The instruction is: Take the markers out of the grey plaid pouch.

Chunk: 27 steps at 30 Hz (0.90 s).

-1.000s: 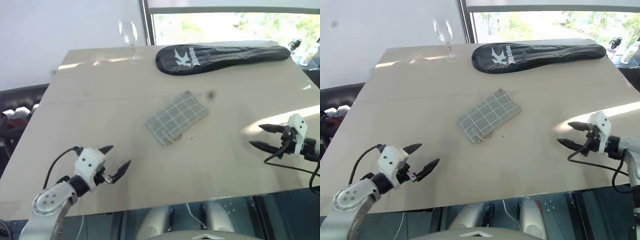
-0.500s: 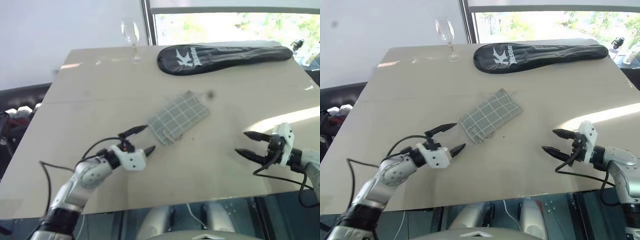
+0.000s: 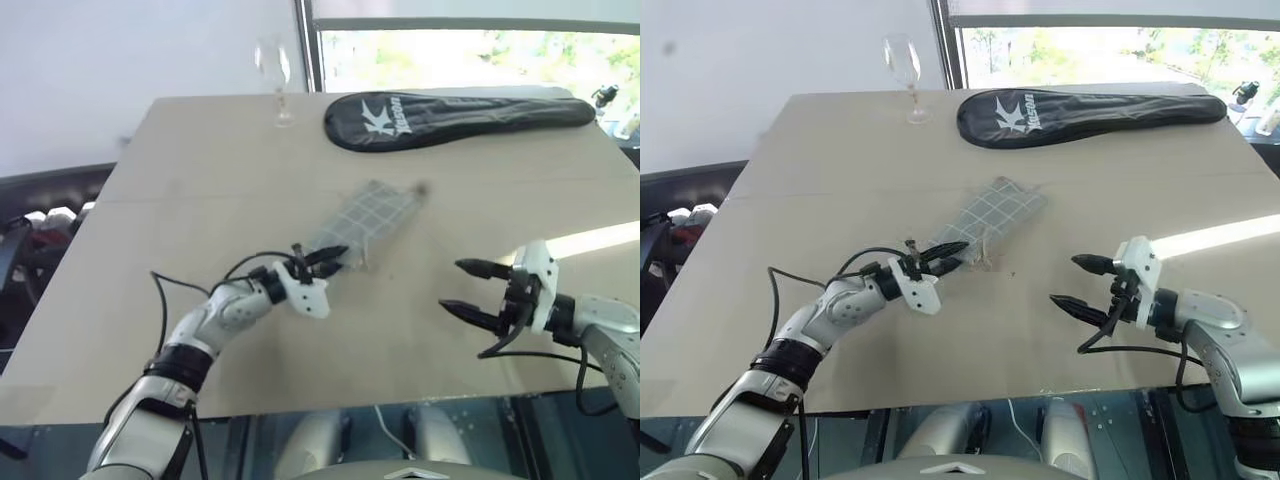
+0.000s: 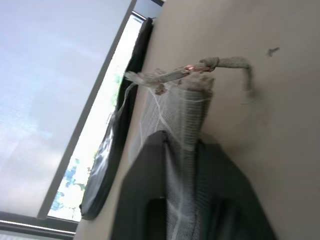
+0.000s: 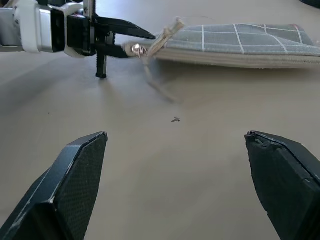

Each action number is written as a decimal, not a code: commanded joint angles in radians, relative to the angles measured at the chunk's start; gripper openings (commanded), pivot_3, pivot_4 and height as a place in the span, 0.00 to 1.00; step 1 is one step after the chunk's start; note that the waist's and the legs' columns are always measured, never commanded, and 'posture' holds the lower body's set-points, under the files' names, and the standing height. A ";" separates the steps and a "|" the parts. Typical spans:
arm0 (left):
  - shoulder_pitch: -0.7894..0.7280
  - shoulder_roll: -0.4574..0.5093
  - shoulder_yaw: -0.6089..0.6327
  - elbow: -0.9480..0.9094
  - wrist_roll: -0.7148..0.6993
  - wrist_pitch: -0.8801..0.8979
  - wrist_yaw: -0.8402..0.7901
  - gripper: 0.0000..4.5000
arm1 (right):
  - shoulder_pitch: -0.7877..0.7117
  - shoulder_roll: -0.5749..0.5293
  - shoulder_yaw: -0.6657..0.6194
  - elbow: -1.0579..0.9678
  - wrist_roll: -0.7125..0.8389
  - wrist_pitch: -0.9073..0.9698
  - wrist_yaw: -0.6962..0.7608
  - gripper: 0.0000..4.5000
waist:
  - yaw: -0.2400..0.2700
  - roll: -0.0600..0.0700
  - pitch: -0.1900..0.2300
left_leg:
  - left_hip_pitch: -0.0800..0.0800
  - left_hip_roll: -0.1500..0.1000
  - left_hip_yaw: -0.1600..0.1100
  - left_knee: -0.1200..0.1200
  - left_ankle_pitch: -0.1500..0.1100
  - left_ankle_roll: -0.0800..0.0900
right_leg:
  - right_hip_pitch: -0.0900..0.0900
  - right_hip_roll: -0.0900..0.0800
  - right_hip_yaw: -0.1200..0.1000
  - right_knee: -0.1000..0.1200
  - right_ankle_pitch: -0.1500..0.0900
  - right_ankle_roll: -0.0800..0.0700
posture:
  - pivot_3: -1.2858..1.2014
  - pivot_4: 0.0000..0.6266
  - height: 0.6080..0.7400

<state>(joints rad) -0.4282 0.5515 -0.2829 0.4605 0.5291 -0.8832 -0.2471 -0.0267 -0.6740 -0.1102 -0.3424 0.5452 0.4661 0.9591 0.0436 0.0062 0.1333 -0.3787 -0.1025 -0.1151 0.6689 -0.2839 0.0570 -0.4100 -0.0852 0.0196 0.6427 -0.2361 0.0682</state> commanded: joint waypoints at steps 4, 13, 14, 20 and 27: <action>0.042 -0.025 -0.038 -0.072 -0.035 0.009 -0.032 0.01 | -0.125 0.085 0.192 0.062 -0.190 -0.064 -0.102 1.00 | -0.006 0.000 -0.001 | 0.001 0.000 0.000 0.000 0.000 0.000 | 0.000 0.001 0.000 0.001 0.000 0.000 | 0.52 0.24 1.00; 0.114 -0.025 -0.026 -0.215 -0.052 0.081 -0.070 0.01 | -0.263 0.243 0.228 0.195 -0.097 0.145 -0.135 1.00 | -0.018 0.000 0.000 | -0.004 0.000 0.000 0.000 0.000 0.000 | -0.004 0.001 -0.001 -0.001 0.000 0.000 | 0.52 0.24 1.00; 0.121 -0.025 -0.025 -0.221 -0.050 0.085 -0.069 0.01 | -0.268 0.248 0.230 0.201 -0.092 0.152 -0.128 1.00 | -0.019 0.000 0.000 | -0.004 0.000 0.000 0.000 0.000 0.000 | -0.004 0.001 -0.001 0.000 0.000 0.000 | 0.52 0.24 1.00; 0.146 -0.037 -0.011 -0.262 -0.044 0.134 -0.061 0.00 | -0.281 0.233 0.255 0.173 -0.039 0.230 -0.059 0.71 | -0.031 0.000 0.000 | -0.003 0.001 0.000 0.000 0.000 0.000 | -0.004 0.001 -0.001 0.000 0.000 0.000 | 0.52 0.24 1.00; 0.148 -0.050 -0.012 -0.268 -0.040 0.152 -0.050 0.00 | -0.289 0.232 0.260 0.135 -0.003 0.288 -0.050 0.37 | -0.030 0.000 0.000 | -0.003 0.000 0.000 0.000 0.000 0.000 | -0.004 0.001 -0.001 0.001 0.000 0.000 | 0.52 0.24 1.00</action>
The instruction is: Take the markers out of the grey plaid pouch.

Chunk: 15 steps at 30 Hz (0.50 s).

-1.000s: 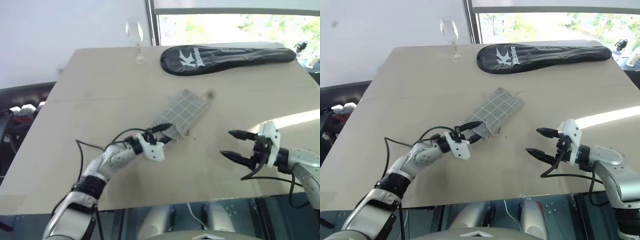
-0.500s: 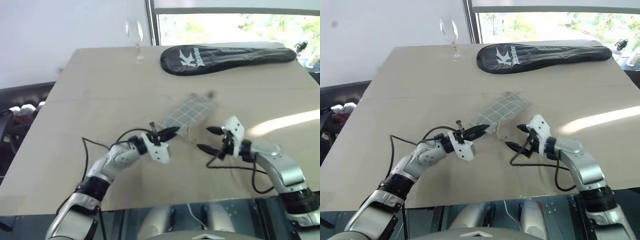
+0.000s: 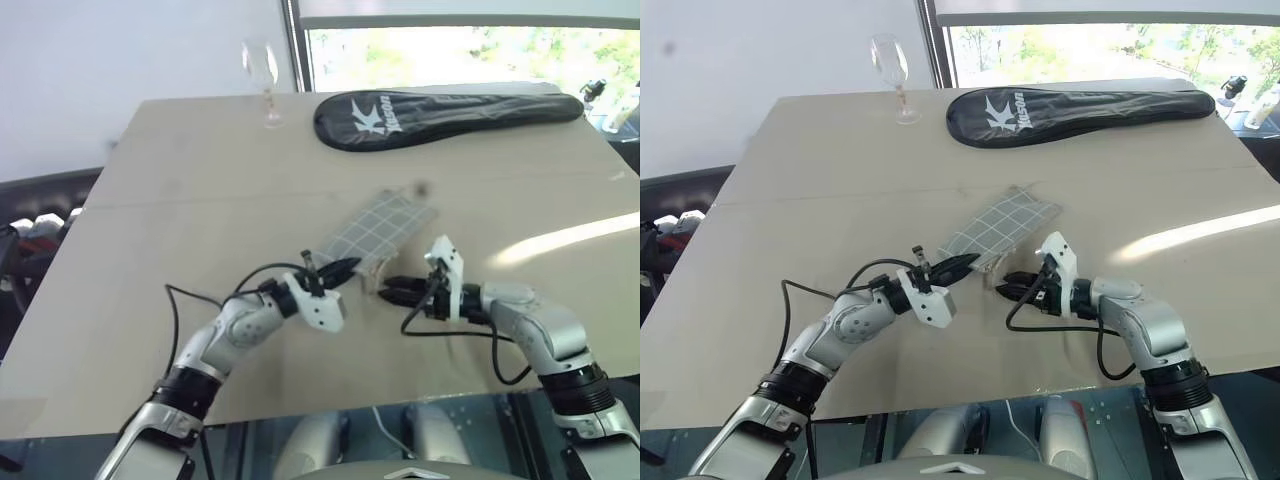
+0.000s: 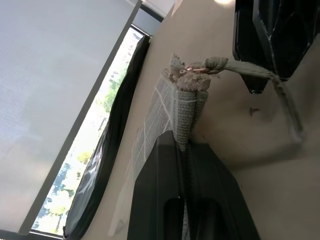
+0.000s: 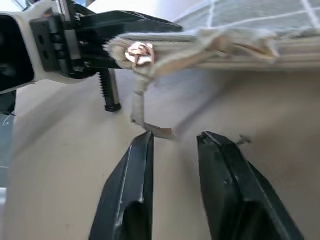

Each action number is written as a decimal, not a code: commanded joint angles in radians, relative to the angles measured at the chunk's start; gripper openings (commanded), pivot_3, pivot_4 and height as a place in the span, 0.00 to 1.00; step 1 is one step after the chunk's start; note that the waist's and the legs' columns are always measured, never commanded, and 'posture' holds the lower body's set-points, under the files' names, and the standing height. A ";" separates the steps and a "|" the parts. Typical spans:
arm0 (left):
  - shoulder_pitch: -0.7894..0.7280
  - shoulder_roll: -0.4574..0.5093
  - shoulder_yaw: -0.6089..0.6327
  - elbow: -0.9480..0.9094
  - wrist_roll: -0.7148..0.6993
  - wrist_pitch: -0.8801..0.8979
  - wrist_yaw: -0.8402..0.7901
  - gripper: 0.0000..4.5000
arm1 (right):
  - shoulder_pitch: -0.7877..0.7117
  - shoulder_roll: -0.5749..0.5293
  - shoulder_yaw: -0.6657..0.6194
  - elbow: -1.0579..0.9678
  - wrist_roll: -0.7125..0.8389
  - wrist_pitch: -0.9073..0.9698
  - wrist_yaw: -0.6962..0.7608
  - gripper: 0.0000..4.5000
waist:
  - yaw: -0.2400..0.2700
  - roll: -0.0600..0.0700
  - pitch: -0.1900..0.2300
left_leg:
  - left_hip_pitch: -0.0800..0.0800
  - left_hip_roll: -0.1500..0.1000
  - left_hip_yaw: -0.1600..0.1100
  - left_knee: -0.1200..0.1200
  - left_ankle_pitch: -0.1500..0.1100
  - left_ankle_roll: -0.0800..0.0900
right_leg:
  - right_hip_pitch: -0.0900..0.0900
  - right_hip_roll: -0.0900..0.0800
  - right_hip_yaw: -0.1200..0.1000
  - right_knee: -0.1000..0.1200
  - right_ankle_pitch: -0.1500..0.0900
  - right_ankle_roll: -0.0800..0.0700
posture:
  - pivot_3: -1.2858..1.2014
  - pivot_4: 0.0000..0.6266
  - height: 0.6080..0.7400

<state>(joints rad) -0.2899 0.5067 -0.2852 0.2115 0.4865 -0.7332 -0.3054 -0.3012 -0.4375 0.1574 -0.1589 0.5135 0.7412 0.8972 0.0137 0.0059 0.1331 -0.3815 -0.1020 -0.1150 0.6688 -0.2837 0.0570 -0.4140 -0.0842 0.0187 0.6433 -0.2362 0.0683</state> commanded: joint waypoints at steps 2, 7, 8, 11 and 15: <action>0.008 -0.008 -0.012 -0.017 0.003 0.002 0.008 0.00 | -0.016 0.007 -0.012 -0.046 0.028 0.013 -0.007 0.37 | 0.000 0.000 0.000 | 0.000 0.000 0.000 0.000 0.000 0.000 | 0.000 0.000 0.000 0.000 0.000 0.000 | 0.52 0.24 1.00; 0.004 -0.014 -0.015 -0.012 -0.001 -0.001 0.007 0.00 | -0.005 0.017 -0.010 -0.070 0.046 0.027 -0.011 0.37 | 0.000 0.000 0.000 | 0.000 0.000 0.000 0.000 0.000 0.000 | 0.000 0.000 0.000 0.000 0.000 0.000 | 0.52 0.24 1.00; 0.004 -0.014 -0.015 -0.012 -0.001 -0.001 0.007 0.00 | -0.005 0.020 -0.011 -0.068 0.042 0.025 -0.021 0.37 | 0.000 0.000 0.000 | 0.000 0.000 0.000 0.000 0.000 0.000 | 0.000 0.000 0.000 0.000 0.000 0.000 | 0.52 0.24 1.00; 0.004 -0.017 -0.017 -0.013 -0.001 -0.002 0.006 0.00 | -0.009 0.022 -0.007 -0.063 0.035 0.014 -0.024 0.37 | 0.000 0.000 0.000 | 0.000 0.000 0.000 0.000 0.000 0.000 | 0.000 0.000 0.000 0.000 0.000 0.000 | 0.52 0.24 1.00; 0.000 -0.017 -0.016 -0.010 -0.004 -0.003 0.004 0.00 | -0.015 0.026 -0.003 -0.056 0.036 0.014 -0.024 0.16 | 0.000 0.000 0.000 | 0.000 0.000 0.000 0.000 0.000 0.000 | 0.000 0.000 0.000 0.000 0.000 0.000 | 0.52 0.24 1.00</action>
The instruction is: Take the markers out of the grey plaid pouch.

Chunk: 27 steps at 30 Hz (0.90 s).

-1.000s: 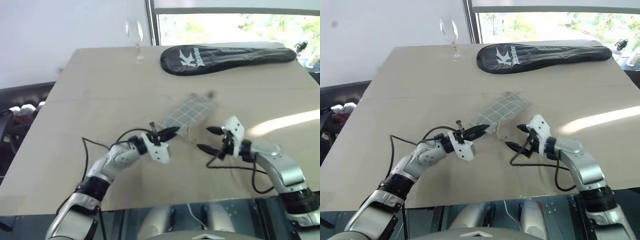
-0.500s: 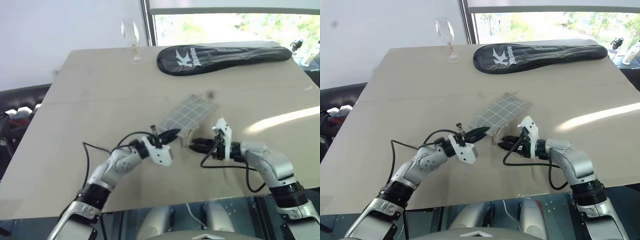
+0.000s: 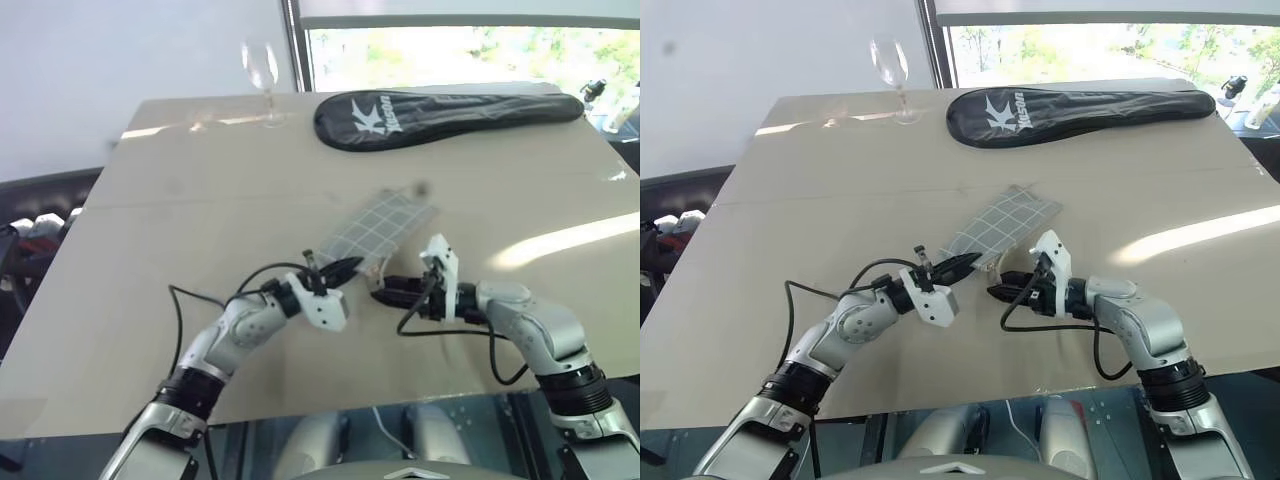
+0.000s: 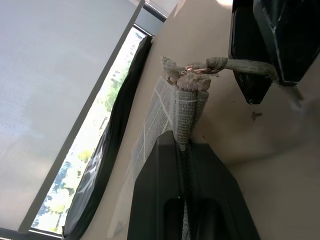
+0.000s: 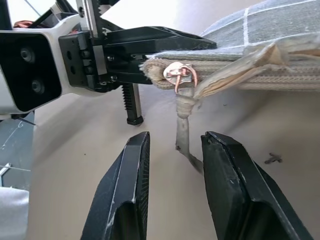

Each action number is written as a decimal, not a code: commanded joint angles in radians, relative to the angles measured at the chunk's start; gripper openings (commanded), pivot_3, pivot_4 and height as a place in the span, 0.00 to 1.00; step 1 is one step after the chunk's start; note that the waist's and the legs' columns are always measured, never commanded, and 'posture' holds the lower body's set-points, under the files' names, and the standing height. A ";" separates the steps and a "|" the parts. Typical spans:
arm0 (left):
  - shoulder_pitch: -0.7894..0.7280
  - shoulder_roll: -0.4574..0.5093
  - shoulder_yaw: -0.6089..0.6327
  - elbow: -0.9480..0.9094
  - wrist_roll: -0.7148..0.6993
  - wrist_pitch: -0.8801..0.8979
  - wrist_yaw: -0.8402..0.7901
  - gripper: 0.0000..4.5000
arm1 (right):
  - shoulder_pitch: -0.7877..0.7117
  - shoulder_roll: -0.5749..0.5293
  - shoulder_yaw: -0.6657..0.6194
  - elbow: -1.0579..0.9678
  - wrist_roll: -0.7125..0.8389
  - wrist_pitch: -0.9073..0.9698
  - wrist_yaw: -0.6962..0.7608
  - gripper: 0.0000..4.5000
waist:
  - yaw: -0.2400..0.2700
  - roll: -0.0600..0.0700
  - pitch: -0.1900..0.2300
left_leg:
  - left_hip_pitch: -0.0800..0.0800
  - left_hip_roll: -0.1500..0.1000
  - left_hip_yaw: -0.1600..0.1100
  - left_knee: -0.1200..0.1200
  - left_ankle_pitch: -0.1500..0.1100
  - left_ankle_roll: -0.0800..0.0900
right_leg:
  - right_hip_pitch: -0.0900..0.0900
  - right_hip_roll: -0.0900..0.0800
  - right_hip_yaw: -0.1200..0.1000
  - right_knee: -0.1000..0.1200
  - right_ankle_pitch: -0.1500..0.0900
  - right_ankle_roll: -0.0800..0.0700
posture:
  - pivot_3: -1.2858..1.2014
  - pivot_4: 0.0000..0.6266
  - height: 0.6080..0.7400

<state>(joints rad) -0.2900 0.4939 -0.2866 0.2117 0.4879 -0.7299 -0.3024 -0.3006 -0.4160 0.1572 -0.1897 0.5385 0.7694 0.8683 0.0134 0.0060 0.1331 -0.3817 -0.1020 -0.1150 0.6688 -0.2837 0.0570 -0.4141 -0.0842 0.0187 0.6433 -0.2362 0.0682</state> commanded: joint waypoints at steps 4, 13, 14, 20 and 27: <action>0.006 -0.006 -0.004 -0.020 -0.022 -0.003 0.002 0.00 | -0.009 0.001 -0.019 -0.026 0.016 -0.017 0.000 0.02 | 0.000 0.000 0.000 | 0.000 0.000 0.000 0.000 0.000 0.000 | 0.000 0.000 0.000 0.000 0.000 0.000 | 0.52 0.24 1.00; 0.047 -0.008 0.029 -0.118 -0.127 0.057 -0.039 0.00 | -0.087 0.128 -0.232 0.231 -0.143 -0.223 -0.405 0.02 | -0.003 0.000 0.000 | 0.000 0.000 0.000 0.000 0.000 0.000 | -0.001 0.000 0.001 0.001 0.000 0.000 | 0.52 0.24 1.00; 0.052 -0.013 0.034 -0.136 -0.149 0.080 -0.049 0.00 | -0.110 0.145 -0.287 0.280 -0.160 -0.264 -0.497 0.02 | -0.003 0.000 0.000 | 0.000 0.000 0.001 0.000 0.000 0.000 | -0.001 0.001 0.001 0.001 0.000 0.000 | 0.52 0.24 1.00; 0.074 -0.024 0.050 -0.223 -0.308 0.199 -0.129 0.00 | -0.192 0.166 -0.461 0.418 -0.224 -0.460 -0.768 0.02 | -0.002 0.001 0.000 | -0.001 0.000 0.001 0.000 0.000 -0.001 | -0.003 0.004 0.001 0.002 0.000 0.000 | 0.52 0.24 1.00; 0.091 -0.038 0.075 -0.324 -0.475 0.349 -0.212 0.00 | -0.143 0.070 -0.354 0.297 -0.133 -0.298 -0.501 0.02 | -0.030 0.001 0.001 | 0.000 0.001 0.005 -0.001 0.000 -0.001 | -0.003 0.004 0.006 0.003 0.000 0.000 | 0.52 0.24 1.00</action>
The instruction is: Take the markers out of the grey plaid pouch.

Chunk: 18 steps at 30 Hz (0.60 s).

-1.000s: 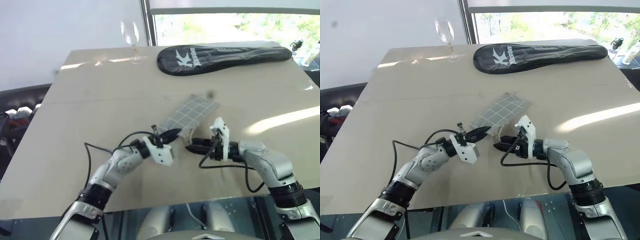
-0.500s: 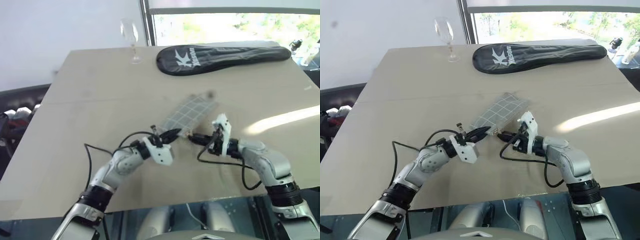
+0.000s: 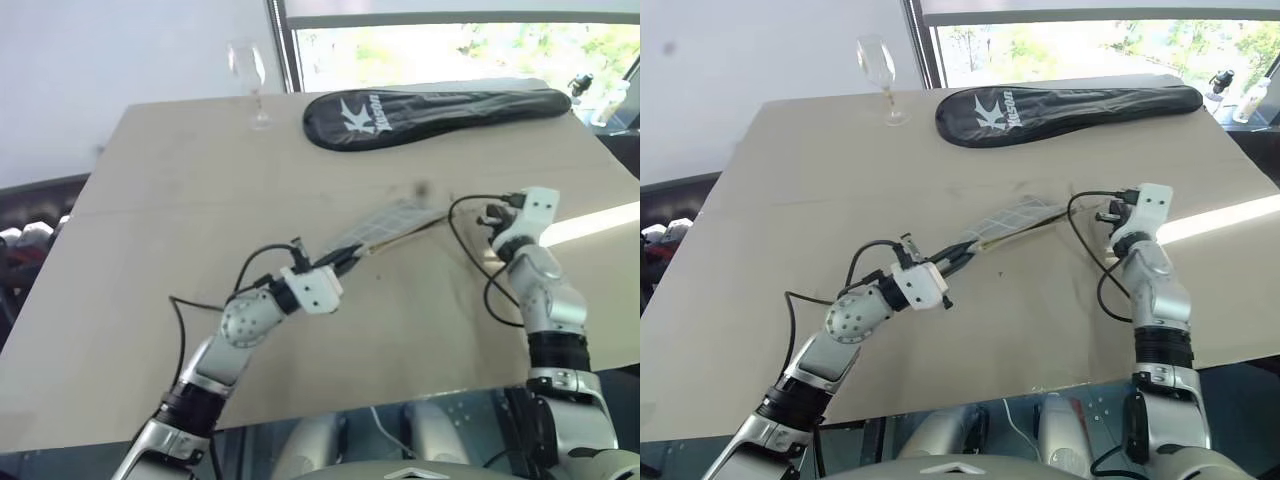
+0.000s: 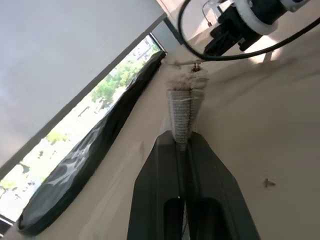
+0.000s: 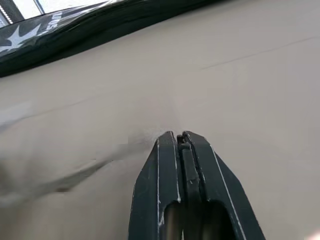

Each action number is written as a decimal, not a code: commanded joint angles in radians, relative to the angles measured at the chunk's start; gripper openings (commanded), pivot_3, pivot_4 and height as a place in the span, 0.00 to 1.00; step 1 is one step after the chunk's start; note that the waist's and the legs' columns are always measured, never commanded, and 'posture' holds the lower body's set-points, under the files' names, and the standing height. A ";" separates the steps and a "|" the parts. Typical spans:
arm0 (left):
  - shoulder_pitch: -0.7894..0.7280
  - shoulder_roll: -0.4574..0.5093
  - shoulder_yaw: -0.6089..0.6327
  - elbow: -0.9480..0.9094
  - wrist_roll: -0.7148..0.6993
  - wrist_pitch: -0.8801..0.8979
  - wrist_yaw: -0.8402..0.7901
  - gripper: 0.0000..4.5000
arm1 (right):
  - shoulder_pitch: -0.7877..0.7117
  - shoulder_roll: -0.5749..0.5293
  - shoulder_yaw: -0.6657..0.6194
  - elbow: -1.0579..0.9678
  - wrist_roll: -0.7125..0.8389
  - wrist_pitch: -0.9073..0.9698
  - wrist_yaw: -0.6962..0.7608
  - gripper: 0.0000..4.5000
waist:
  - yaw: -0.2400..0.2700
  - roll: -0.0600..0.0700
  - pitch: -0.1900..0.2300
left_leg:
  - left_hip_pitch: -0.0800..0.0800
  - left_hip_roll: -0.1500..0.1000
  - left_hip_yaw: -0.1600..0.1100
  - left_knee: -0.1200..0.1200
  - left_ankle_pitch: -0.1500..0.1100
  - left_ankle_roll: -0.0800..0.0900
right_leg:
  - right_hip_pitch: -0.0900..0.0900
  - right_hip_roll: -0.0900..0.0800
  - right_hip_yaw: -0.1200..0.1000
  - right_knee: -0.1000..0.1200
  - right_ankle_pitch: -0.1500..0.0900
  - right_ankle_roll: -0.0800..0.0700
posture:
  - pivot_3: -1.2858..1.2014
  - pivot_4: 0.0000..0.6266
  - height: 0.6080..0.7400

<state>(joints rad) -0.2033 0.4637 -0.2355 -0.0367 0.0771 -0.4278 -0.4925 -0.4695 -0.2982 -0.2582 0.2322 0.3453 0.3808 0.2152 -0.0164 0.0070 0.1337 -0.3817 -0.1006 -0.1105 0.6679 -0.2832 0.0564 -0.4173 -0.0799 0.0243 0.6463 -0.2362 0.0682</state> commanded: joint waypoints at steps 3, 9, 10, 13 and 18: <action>0.014 -0.022 0.024 -0.120 -0.121 0.118 -0.051 0.00 | 0.098 -0.175 0.163 -0.274 0.148 0.261 0.371 0.22 | 0.000 0.000 0.000 | 0.000 0.001 0.000 0.000 0.000 0.000 | 0.000 -0.001 0.000 0.000 0.000 0.000 | 0.52 0.24 1.00; 0.018 -0.035 0.020 -0.141 -0.146 0.156 -0.092 0.00 | 0.105 -0.274 0.178 -0.423 0.266 0.395 0.512 0.84 | 0.005 0.000 0.000 | 0.000 0.001 0.000 0.001 0.000 0.000 | 0.001 -0.001 0.000 -0.001 0.000 0.000 | 0.52 0.24 1.00; 0.018 -0.035 0.022 -0.141 -0.149 0.157 -0.098 0.00 | 0.095 -0.272 0.160 -0.439 0.300 0.410 0.523 0.84 | 0.004 -0.001 0.000 | 0.000 0.001 0.000 0.001 0.000 0.000 | 0.001 -0.001 0.000 -0.001 0.000 0.000 | 0.52 0.24 1.00; 0.014 -0.039 0.028 -0.139 -0.153 0.157 -0.111 0.00 | 0.094 -0.298 0.145 -0.491 0.381 0.453 0.591 0.61 | 0.006 -0.001 0.000 | 0.000 0.001 -0.001 0.001 0.000 0.000 | 0.001 -0.001 0.001 -0.001 0.000 0.000 | 0.52 0.24 1.00; 0.010 -0.044 0.031 -0.127 -0.154 0.145 -0.121 0.00 | 0.059 -0.285 0.107 -0.499 0.440 0.475 0.566 0.07 | 0.013 -0.001 0.001 | -0.001 0.001 -0.002 0.001 0.000 0.000 | 0.002 -0.002 0.001 -0.003 0.000 0.000 | 0.52 0.24 1.00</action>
<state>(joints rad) -0.1843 0.4250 -0.2228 -0.1316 -0.0631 -0.2666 -0.6116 -0.3831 -0.5830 -0.1090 -0.2409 0.7583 0.8599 0.7912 -0.0037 0.0057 0.1344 -0.3823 -0.1000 -0.1124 0.6685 -0.2835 0.0566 -0.4151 -0.0823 0.0249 0.6429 -0.2362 0.0681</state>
